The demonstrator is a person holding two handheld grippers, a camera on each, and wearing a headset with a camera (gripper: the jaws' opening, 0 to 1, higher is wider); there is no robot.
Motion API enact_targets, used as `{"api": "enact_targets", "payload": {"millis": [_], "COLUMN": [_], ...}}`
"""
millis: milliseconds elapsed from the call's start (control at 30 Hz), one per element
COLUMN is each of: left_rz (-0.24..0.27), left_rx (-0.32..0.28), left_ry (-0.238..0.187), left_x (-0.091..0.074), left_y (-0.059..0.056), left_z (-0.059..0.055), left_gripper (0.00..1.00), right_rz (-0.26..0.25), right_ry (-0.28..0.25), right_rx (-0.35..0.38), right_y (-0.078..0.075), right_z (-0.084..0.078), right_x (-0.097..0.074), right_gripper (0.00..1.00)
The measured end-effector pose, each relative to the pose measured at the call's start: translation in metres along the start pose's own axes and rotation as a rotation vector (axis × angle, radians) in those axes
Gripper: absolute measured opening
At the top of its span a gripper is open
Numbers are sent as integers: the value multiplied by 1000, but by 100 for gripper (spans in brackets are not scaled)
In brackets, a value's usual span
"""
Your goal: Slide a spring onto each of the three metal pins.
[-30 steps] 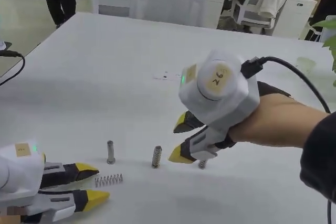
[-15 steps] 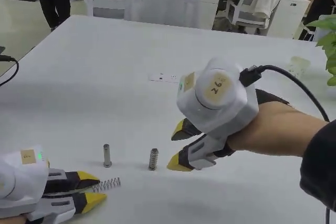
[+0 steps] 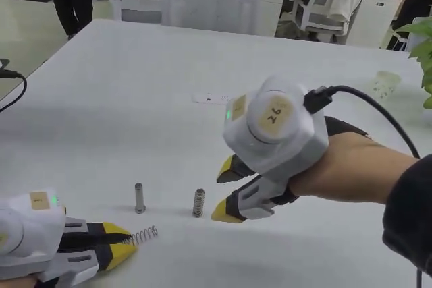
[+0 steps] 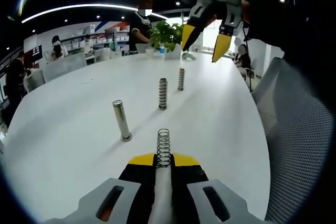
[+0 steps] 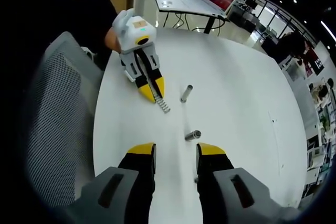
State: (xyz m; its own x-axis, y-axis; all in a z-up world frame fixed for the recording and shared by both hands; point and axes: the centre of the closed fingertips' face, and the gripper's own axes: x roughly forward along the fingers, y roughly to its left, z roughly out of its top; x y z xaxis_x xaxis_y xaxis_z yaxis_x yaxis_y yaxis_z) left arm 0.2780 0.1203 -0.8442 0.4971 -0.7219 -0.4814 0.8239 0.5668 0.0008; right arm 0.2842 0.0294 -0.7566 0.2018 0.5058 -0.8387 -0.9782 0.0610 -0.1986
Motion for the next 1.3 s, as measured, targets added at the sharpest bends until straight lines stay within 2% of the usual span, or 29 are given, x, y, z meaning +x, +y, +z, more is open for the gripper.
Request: {"api": "enact_targets", "payload": {"millis": [267, 533, 700, 867, 1033, 1300], "left_rz": [-18, -51, -78, -95, -111, -136], "left_rx": [-1, 39, 71, 104, 124, 147], "left_ry": [-26, -71, -108, -128, -144, -148], "left_x": [-4, -9, -12, -15, -17, -17], "left_y": [-11, -28, -40, -48, -55, -62], "left_z": [10, 33, 52, 63, 71, 76], "left_gripper": [2, 2, 2, 2, 2, 2], "right_rz": [28, 45, 69, 98, 127, 175], "right_ry": [-28, -33, -41, -38, -41, -21], "right_rx": [13, -4, -6, -24, -34, -60], "right_y": [4, 10, 15, 24, 31, 44], "right_z": [5, 8, 10, 11, 11, 7], "right_x": [-1, 1, 2, 5, 8, 20], "right_gripper": [27, 27, 25, 24, 24, 22]}}
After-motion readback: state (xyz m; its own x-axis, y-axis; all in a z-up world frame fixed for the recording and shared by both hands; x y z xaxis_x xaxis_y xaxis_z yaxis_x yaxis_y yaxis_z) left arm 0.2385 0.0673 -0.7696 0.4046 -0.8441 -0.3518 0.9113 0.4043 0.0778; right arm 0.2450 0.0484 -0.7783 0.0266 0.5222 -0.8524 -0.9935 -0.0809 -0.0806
